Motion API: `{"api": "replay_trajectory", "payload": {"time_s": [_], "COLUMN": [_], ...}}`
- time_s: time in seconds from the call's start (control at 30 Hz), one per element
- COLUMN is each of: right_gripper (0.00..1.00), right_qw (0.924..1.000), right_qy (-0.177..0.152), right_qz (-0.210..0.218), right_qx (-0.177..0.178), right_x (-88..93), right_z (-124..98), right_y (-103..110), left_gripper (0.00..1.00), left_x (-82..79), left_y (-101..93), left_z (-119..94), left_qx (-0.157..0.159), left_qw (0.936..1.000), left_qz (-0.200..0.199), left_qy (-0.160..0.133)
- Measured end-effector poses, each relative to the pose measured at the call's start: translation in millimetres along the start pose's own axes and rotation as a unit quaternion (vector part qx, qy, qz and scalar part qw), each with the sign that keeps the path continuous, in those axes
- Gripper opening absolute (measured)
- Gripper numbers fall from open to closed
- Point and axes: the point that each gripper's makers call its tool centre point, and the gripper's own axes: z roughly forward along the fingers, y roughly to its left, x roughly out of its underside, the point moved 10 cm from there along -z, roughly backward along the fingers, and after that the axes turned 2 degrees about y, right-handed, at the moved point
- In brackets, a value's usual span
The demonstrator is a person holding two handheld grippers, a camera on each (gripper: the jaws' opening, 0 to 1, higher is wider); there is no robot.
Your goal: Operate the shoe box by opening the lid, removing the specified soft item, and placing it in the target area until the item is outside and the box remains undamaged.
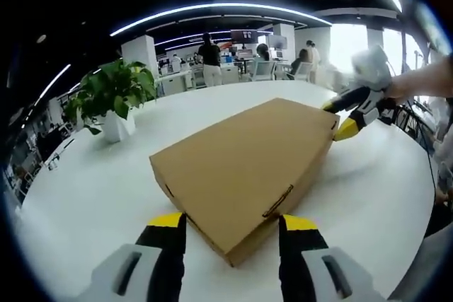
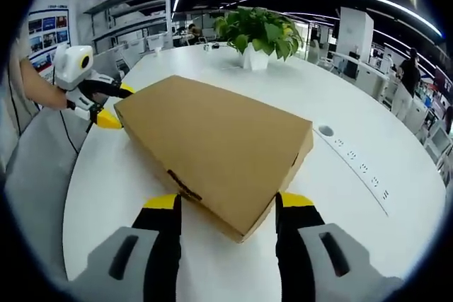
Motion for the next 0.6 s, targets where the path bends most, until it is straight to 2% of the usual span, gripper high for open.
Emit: {"api": "replay_trajectory", "payload": {"time_s": [0.6], "right_gripper": [0.49], "right_qw": [0.9987], "right_qy": [-0.004], "right_qz": [0.034], "right_qx": [0.038], "right_x": [0.7], "right_z": [0.9], "right_y": [38.8], "left_gripper": [0.50], "left_x": [6.2], "left_y": [21.1], "left_z": [-10.9], "left_qx": [0.017], "left_qw": [0.9996], "left_qz": [0.006], "left_qy": [0.020]}}
